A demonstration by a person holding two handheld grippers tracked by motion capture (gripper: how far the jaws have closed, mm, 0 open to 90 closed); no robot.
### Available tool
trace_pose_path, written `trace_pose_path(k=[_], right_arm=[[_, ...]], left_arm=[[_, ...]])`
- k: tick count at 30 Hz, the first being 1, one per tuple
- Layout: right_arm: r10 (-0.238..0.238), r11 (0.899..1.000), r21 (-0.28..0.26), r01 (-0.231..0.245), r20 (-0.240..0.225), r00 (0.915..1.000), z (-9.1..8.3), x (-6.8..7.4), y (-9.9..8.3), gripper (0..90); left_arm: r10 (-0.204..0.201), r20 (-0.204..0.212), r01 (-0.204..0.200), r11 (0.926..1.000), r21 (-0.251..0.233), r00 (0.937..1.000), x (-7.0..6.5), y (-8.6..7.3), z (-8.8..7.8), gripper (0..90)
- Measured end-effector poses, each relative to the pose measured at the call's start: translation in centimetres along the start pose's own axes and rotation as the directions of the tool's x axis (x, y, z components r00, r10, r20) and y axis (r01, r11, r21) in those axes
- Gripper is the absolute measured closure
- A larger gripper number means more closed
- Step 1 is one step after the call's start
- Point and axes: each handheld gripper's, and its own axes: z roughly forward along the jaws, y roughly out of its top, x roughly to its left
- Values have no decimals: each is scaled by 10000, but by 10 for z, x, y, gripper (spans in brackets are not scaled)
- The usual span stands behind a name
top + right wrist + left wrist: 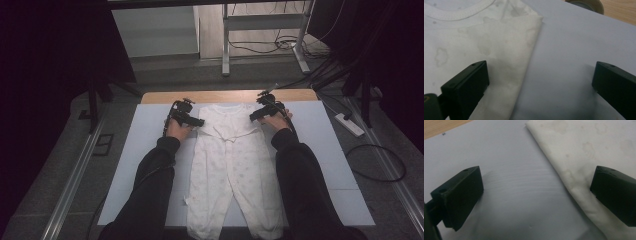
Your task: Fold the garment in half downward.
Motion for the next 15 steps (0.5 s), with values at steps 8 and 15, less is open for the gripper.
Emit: trace_pose_path(k=[8, 15], right_arm=[[-339, 9988, -352, 330, -250, 9991, -5, 5, 0, 247], [-673, 9969, -456, 645, -613, 9959, -9, 13, 1, 537]], left_arm=[[323, 325, -331, 9992, 243, 9989, -8, 5, -6, 175], [401, 655, -445, 9967, 675, 9970, -19, 13, -11, 533]])
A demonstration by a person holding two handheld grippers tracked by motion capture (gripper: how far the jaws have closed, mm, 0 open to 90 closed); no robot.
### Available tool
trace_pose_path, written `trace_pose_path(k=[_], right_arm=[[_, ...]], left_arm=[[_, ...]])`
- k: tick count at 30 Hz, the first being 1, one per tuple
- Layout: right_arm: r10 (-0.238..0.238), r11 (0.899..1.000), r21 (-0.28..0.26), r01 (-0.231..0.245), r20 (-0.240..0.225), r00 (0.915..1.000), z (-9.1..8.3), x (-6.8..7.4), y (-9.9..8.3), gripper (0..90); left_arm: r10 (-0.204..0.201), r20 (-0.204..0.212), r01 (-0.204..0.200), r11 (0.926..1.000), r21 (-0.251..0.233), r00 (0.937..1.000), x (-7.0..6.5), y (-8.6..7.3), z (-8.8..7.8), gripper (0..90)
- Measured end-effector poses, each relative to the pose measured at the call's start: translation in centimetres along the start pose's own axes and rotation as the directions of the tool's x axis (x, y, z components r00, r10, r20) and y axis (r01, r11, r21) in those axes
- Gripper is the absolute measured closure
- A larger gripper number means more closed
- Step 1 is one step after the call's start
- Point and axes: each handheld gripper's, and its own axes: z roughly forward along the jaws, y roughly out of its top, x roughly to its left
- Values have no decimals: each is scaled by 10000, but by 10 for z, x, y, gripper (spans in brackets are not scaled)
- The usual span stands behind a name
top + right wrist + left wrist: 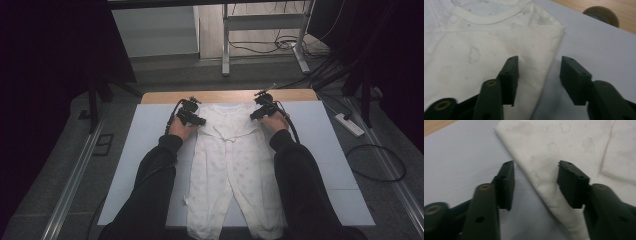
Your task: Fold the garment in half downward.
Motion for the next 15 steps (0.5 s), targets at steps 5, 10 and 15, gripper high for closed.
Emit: trace_pose_path(k=[5, 10, 15], right_arm=[[-38, 10000, 38, 40, -498, 9988, -1, 5, 0, 790], [-265, 9996, 72, 270, -579, 9980, -2, 10, 0, 852], [-745, 9972, -18, 745, -458, 9962, -5, 15, -1, 857]], left_arm=[[-425, 143, 425, 9991, 32, 9990, -1, 1, 0, 688], [-819, 763, 840, 9962, -237, 9937, 1, -3, 0, 849], [-859, 966, 915, 9943, -553, 9916, 3, -8, -1, 871]])
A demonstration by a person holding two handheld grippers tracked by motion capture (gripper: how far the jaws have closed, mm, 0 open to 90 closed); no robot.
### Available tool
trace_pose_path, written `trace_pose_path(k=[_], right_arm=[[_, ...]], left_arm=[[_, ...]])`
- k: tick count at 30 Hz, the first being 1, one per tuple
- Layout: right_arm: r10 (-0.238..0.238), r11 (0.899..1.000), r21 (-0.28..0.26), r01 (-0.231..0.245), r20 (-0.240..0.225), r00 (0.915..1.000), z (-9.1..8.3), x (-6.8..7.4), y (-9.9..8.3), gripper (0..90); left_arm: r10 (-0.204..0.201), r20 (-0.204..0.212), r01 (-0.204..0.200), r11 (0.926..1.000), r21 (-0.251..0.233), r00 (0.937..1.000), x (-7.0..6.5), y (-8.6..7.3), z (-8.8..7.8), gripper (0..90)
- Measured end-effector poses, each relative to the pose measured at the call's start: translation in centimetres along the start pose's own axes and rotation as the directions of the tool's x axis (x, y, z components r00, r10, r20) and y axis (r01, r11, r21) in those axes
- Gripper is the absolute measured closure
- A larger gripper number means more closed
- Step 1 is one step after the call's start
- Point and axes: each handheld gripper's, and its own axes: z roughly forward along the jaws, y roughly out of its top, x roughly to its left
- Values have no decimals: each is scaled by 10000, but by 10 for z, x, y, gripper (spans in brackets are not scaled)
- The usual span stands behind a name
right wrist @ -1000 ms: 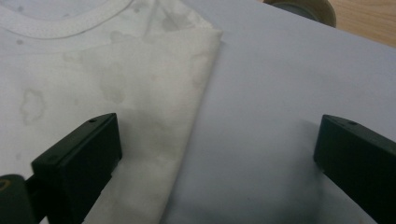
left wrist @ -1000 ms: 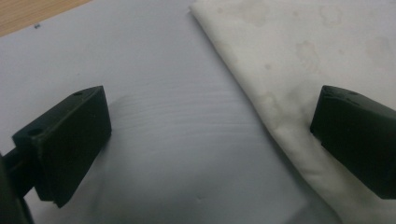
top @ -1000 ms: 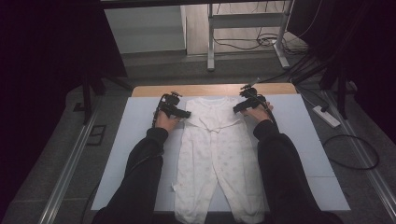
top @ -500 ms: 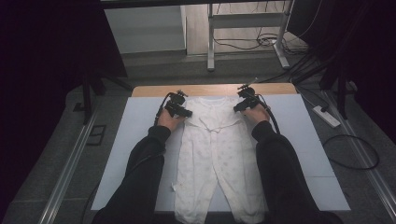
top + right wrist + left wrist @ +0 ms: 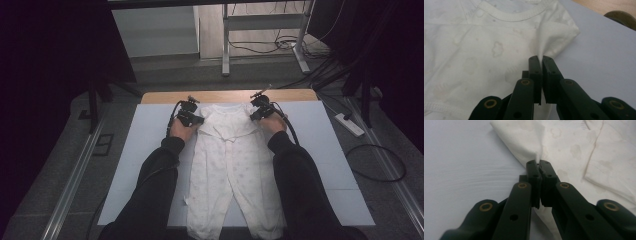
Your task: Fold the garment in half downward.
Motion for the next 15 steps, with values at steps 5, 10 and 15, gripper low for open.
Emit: trace_pose_path(k=[5, 10, 15], right_arm=[[-275, 9988, -398, 273, -55, 9996, -10, 3, -1, 857], [-184, 9945, -1041, 149, -326, 9993, -27, 2, -2, 857], [-333, 9866, -1612, 241, -544, 9980, -44, 4, -7, 859]], left_arm=[[323, 20, -320, 9950, -948, 9995, -1, -8, -10, 873], [786, -134, -797, 9807, -1785, 9968, -6, -14, -24, 873], [1172, -252, -1199, 9662, -2282, 9928, -14, -20, -38, 873]])
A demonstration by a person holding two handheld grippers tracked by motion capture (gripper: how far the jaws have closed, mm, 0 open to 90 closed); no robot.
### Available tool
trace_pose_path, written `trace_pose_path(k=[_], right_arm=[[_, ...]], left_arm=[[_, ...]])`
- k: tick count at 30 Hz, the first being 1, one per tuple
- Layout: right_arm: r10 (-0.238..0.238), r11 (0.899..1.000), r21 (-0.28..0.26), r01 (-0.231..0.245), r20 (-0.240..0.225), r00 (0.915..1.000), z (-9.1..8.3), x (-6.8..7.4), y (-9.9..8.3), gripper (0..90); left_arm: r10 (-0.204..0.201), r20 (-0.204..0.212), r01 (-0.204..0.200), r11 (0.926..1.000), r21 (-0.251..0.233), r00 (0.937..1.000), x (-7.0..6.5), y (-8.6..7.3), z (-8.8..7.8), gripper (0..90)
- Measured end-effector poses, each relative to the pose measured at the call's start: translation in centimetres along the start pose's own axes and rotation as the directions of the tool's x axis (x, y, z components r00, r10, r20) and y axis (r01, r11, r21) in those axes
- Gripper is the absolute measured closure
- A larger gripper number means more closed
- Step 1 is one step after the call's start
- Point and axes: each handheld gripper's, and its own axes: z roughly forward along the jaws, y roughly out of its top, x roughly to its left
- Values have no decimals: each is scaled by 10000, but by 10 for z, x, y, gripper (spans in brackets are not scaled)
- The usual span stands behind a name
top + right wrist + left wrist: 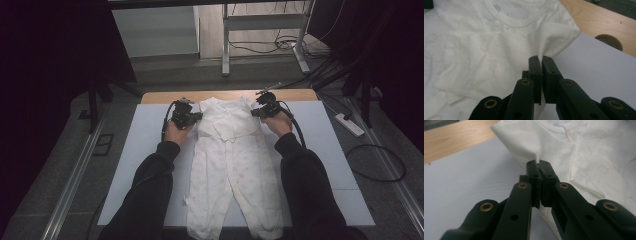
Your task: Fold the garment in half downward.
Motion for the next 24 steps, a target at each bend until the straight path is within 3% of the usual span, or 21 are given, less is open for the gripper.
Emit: trace_pose_path(k=[7, 12, 24], right_arm=[[-26, 9982, -594, 14, -200, 9998, -23, 6, -8, 859], [-198, 9960, -881, 166, -353, 9992, -36, 12, -15, 860], [-522, 9924, -1150, 440, -696, 9962, -62, 28, -26, 860]], left_arm=[[477, -73, -479, 9979, -440, 9988, -11, -7, -17, 873], [750, -55, -751, 9962, -446, 9972, -18, -13, -25, 873], [655, 251, -637, 9957, -666, 9975, -32, -28, -47, 873]])
